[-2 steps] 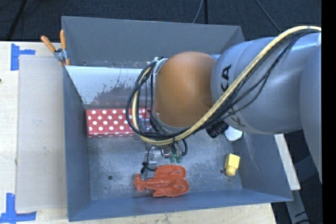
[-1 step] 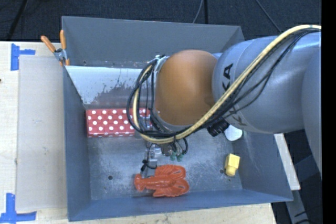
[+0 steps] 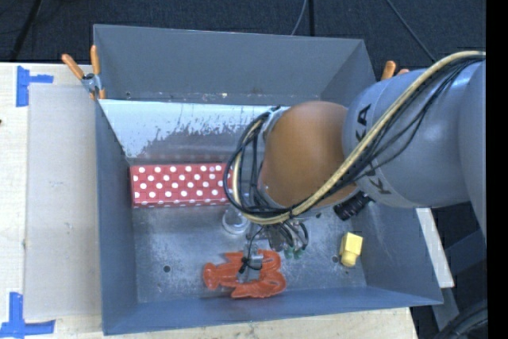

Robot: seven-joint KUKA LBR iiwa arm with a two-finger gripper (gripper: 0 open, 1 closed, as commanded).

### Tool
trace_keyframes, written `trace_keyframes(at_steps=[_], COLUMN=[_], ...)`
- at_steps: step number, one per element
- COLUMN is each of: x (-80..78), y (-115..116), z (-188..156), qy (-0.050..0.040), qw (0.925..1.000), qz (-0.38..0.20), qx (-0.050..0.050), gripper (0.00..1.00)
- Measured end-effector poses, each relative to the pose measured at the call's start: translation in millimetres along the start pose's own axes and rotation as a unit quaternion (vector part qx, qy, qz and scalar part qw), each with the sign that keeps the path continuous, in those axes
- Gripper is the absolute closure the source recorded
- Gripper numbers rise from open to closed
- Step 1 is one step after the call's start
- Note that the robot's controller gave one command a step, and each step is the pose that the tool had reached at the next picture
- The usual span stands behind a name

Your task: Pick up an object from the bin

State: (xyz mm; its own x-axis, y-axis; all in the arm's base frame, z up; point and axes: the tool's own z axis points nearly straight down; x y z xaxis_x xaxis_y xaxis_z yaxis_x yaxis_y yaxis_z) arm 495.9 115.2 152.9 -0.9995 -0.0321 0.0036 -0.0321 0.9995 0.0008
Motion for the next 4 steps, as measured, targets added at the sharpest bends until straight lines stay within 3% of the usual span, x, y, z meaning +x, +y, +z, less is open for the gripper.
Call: trace_keyframes(at_steps=[1,2,3,4], x=[6.7,19.7,19.8,15.0], y=[-3.0,-18.7,-19.1,-21.7], z=[59.0,61.6,62.1,-99.5], qy=[-0.0008,0.0007,0.0011,-0.0006], qw=[0.9998,0.9925,0.9927,0.9932], qz=[-0.022,-0.122,-0.12,-0.116], qx=[0.002,0.0,0.0,0.0], gripper=[0.0,1.0,1.0,1.0])
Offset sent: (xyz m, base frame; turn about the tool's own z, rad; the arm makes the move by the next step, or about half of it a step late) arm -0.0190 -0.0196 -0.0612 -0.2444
